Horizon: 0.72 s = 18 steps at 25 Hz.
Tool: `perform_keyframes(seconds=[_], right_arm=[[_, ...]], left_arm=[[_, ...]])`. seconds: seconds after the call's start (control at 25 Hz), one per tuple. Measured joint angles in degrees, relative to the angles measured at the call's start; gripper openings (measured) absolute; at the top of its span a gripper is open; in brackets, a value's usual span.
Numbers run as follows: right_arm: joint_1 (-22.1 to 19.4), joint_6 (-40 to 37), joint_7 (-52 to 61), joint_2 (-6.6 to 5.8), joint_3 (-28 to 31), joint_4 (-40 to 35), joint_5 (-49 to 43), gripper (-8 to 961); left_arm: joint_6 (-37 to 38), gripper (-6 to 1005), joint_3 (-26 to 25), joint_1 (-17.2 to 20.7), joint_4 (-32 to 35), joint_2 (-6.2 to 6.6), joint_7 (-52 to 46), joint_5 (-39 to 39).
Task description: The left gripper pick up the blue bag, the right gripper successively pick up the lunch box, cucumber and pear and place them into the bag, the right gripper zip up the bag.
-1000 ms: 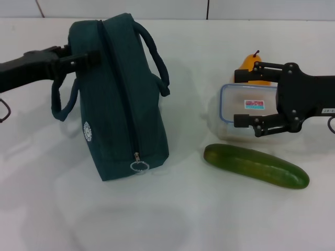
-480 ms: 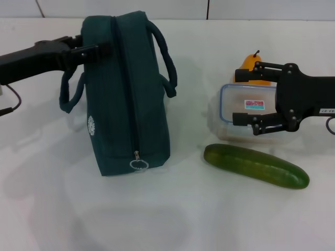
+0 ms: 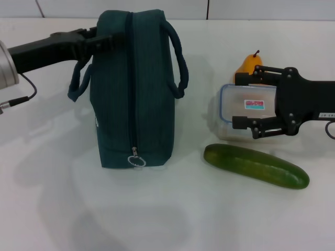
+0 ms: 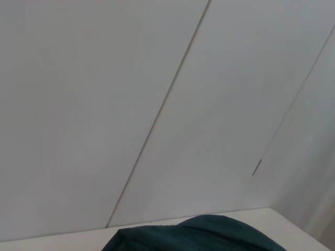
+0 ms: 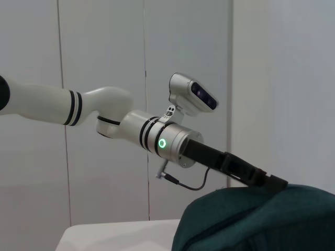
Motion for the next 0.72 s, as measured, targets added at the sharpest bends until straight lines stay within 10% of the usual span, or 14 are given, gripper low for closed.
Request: perform_keyframes(seconds=[0.72], right_arm=[[-3.4,2.8,-2.4,2.7,3.5,0.2,0.2,884]], left_arm=[[-3.5,480,0.0,-4.3,-6.4,1.05,4.0,1.4]])
